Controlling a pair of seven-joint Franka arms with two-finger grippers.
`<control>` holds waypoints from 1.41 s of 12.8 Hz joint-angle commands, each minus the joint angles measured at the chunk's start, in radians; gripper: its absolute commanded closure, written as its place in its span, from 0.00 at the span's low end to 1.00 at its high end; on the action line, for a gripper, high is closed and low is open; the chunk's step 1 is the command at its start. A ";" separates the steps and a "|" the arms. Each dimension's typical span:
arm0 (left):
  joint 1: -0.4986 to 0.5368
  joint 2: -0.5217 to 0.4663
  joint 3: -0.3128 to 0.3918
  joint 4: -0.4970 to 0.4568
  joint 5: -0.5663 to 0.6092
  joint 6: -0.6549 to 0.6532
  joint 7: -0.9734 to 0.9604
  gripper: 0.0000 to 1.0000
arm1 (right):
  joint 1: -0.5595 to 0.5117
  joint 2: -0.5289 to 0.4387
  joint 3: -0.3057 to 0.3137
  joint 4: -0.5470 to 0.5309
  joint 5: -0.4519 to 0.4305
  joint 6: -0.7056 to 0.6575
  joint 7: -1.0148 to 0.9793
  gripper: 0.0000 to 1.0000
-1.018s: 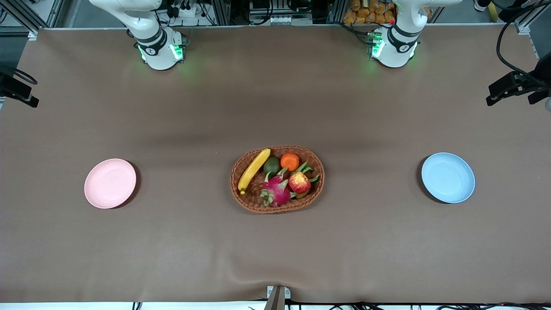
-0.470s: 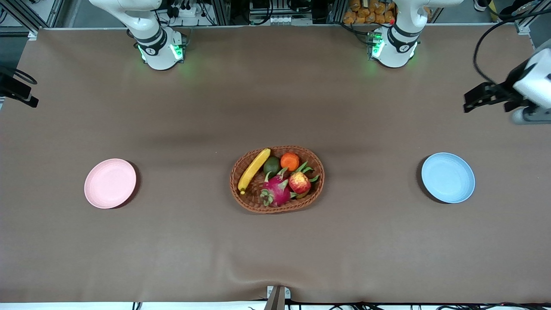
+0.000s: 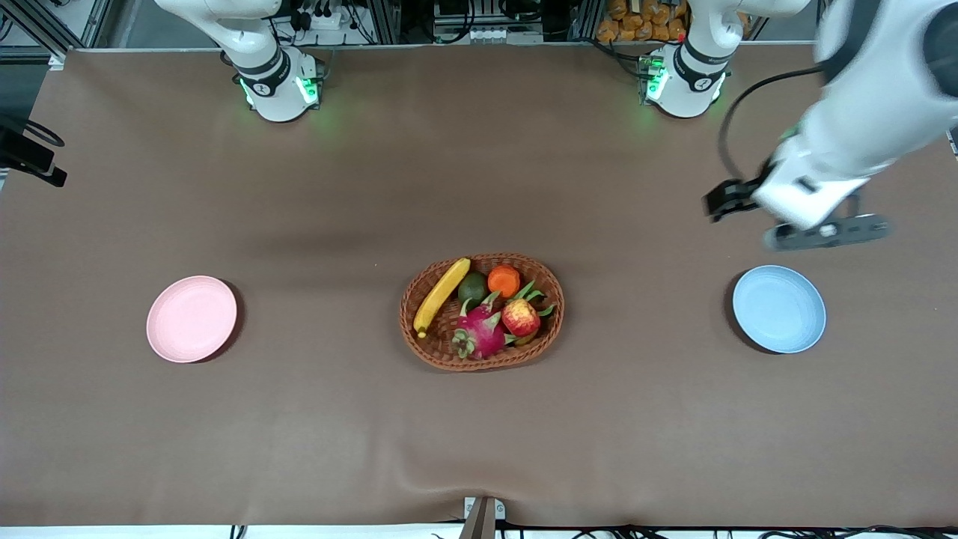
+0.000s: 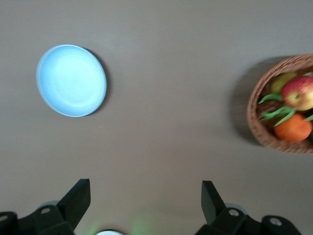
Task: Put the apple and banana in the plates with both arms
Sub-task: 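Reach the left gripper over the basket toward the red apple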
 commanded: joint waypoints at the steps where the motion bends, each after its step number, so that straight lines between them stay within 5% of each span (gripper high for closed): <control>1: -0.094 0.098 0.008 0.040 0.009 0.079 -0.170 0.00 | -0.005 0.009 0.000 0.025 0.007 -0.016 0.004 0.00; 8: -0.214 0.391 0.008 0.155 0.009 0.349 -0.472 0.00 | -0.003 0.008 0.002 0.025 0.009 -0.016 0.006 0.00; 13: -0.240 0.500 0.000 0.160 -0.008 0.590 -0.669 0.00 | -0.003 0.009 0.002 0.025 0.010 -0.016 0.006 0.00; 18: -0.278 0.563 -0.004 0.160 -0.039 0.639 -0.761 0.00 | -0.003 0.011 0.002 0.025 0.012 -0.016 0.007 0.00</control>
